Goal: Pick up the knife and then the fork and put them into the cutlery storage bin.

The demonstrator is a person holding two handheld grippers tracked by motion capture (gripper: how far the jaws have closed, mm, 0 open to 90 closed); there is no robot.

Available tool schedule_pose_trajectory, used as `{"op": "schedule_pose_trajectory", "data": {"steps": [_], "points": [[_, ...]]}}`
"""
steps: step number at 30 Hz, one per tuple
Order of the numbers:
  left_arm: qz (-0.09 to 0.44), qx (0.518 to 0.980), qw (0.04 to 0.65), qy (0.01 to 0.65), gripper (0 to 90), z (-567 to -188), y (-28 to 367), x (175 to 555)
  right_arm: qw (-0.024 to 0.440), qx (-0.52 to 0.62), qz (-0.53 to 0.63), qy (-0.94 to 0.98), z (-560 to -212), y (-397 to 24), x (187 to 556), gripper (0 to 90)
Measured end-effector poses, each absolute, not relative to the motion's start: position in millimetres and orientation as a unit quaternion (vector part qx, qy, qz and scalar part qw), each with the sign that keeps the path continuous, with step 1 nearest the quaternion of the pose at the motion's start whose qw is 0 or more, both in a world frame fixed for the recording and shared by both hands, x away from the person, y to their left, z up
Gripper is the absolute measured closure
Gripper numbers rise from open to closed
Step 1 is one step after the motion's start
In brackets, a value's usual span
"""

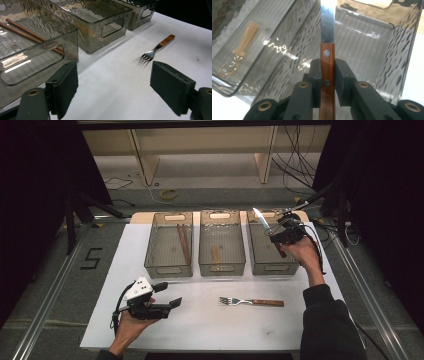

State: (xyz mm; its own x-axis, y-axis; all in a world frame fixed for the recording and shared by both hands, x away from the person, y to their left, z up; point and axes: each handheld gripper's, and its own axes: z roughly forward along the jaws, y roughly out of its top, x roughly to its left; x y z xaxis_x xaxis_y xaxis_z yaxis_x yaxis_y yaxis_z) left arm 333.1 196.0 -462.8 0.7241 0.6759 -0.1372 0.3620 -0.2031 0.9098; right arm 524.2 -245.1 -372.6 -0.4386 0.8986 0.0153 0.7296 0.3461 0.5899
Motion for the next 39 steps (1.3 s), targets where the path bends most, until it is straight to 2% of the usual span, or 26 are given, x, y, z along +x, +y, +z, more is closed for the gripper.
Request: {"op": "schedule_pose_trajectory", "data": {"steps": [39], "points": [[0.149,0.761,0.533,0.339,21.7,-462.3,197.5,333.2,0.149,0.534,0.23,0.8,-389.0,-234.6,543.2,77.4]]}}
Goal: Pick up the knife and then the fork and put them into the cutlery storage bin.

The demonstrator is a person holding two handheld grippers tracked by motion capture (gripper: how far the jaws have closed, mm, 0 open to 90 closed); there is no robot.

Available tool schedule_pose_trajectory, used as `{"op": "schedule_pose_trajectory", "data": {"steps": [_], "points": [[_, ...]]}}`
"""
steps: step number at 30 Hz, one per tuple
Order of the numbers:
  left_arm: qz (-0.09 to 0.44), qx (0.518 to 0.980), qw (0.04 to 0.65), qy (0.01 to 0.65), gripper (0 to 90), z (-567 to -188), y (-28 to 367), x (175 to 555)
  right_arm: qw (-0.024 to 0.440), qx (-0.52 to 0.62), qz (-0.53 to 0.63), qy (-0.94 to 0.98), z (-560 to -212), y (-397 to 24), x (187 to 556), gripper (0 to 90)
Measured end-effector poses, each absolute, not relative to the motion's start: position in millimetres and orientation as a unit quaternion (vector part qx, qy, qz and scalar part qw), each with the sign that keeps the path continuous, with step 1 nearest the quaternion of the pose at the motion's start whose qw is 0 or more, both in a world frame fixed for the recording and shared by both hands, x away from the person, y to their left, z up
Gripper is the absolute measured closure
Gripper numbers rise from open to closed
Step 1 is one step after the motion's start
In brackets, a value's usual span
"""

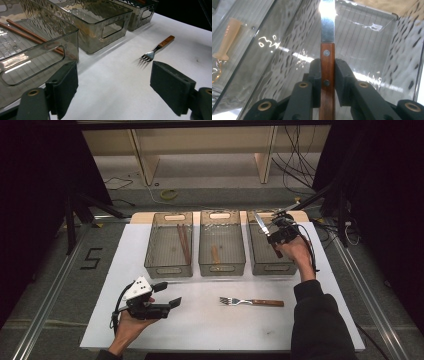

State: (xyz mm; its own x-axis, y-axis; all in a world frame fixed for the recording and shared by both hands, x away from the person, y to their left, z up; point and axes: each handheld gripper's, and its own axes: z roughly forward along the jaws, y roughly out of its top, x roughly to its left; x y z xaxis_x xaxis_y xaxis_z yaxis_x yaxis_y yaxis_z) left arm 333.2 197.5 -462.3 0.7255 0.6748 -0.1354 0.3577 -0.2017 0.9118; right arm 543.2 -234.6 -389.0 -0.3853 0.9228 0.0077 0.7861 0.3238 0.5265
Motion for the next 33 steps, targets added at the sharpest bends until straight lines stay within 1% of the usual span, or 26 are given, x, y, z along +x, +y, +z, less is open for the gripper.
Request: {"op": "schedule_pose_trajectory", "data": {"steps": [33], "points": [[0.148,0.758,0.535,0.341,21.6,-461.6,197.3,332.9,0.126,0.541,0.207,0.806,-409.0,-233.3,544.1,77.3]]}}
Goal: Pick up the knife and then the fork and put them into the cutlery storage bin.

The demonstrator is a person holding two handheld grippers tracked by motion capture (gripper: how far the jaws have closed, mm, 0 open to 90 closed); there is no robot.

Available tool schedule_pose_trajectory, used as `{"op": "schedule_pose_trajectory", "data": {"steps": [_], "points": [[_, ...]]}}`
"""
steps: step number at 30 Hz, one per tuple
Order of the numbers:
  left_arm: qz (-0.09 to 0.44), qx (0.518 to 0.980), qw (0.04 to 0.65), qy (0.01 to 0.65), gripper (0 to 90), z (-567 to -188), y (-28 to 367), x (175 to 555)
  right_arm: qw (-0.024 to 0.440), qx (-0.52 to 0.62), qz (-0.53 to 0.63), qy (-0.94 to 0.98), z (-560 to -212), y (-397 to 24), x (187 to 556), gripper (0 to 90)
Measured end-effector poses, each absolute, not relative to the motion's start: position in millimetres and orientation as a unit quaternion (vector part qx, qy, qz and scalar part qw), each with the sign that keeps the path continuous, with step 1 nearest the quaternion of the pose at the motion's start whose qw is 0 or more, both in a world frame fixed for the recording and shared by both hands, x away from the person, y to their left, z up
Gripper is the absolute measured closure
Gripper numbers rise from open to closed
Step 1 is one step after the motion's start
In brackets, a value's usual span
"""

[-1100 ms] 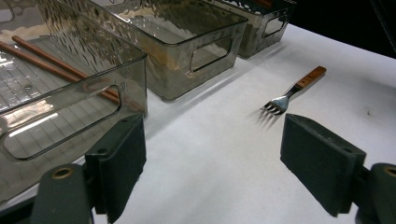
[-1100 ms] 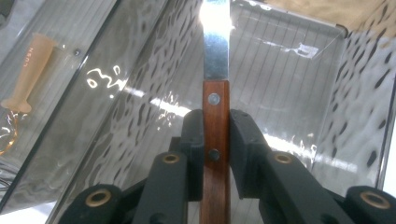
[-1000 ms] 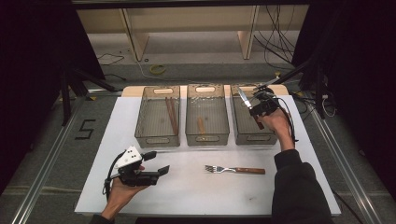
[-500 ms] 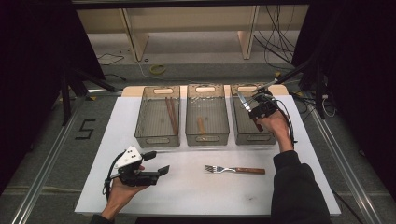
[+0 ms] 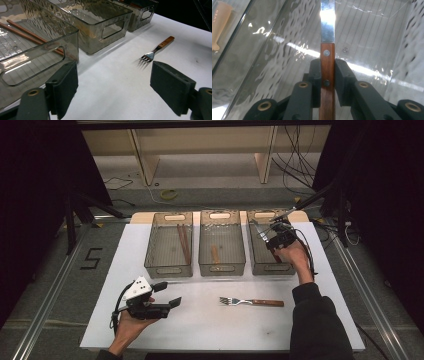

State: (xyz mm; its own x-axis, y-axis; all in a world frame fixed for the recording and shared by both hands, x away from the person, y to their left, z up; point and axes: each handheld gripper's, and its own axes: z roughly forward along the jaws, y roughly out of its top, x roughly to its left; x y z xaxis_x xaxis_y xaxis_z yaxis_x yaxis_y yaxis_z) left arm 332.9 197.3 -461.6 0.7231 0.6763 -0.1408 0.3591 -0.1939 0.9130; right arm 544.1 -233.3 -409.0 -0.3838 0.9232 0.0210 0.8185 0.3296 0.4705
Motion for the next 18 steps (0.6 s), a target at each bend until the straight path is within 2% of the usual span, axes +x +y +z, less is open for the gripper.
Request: {"op": "schedule_pose_trajectory", "data": {"steps": [15,18], "points": [[0.149,0.758,0.537,0.34,21.6,-460.8,197.7,332.5,0.12,0.538,0.201,0.81,-413.7,-230.6,545.0,77.0],[0.149,0.758,0.536,0.34,21.6,-460.8,197.5,332.4,0.117,0.538,0.203,0.81,-414.5,-230.2,545.9,74.6]]}}
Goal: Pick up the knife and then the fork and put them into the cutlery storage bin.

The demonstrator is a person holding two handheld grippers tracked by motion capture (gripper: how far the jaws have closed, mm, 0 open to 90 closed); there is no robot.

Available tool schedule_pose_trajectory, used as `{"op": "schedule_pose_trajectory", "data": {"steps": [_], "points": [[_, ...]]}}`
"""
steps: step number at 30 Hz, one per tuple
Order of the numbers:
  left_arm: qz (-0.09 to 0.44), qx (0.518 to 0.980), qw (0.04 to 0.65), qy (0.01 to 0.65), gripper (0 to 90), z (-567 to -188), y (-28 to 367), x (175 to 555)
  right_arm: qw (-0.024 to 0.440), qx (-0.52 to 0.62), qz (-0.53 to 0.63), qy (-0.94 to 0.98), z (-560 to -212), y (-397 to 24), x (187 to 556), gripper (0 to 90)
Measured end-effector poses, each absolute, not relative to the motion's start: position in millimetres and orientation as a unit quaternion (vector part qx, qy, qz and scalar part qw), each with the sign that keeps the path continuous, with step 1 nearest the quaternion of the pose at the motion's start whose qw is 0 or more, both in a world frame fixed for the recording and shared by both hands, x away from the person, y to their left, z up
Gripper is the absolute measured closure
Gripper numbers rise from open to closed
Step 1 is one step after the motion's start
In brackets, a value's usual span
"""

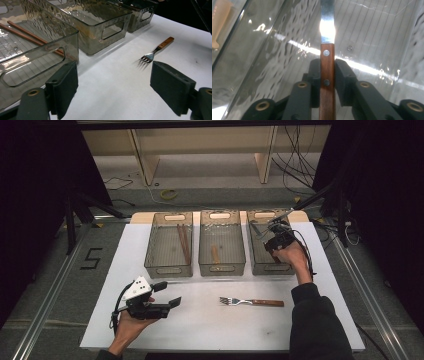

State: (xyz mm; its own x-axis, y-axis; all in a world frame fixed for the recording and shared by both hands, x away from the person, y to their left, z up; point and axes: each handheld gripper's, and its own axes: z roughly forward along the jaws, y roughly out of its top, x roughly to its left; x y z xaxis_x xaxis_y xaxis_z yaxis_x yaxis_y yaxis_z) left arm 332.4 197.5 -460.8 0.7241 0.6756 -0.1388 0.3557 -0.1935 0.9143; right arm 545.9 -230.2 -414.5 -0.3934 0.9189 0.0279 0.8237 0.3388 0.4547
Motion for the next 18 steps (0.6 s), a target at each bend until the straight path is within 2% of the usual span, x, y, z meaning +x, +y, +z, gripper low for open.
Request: {"op": "schedule_pose_trajectory", "data": {"steps": [1,2,3,7,18], "points": [[0.15,0.758,0.536,0.34,21.6,-460.7,197.6,332.4,0.115,0.541,0.213,0.805,-413.6,-230.8,546.7,61.0],[0.15,0.758,0.536,0.34,21.6,-460.7,197.7,332.4,0.115,0.541,0.213,0.805,-413.6,-230.8,546.7,61.0],[0.149,0.758,0.536,0.34,21.6,-460.7,197.7,332.5,0.108,0.542,0.22,0.804,-412.1,-231.3,546.5,54.4],[0.149,0.758,0.536,0.34,21.6,-460.8,197.7,332.6,0.11,0.539,0.229,0.803,-409.2,-233.6,545.0,46.5],[0.15,0.758,0.536,0.34,21.6,-460.9,197.6,332.5,0.129,0.497,0.264,0.816,-390.4,-232.7,527.2,36.8]]}}
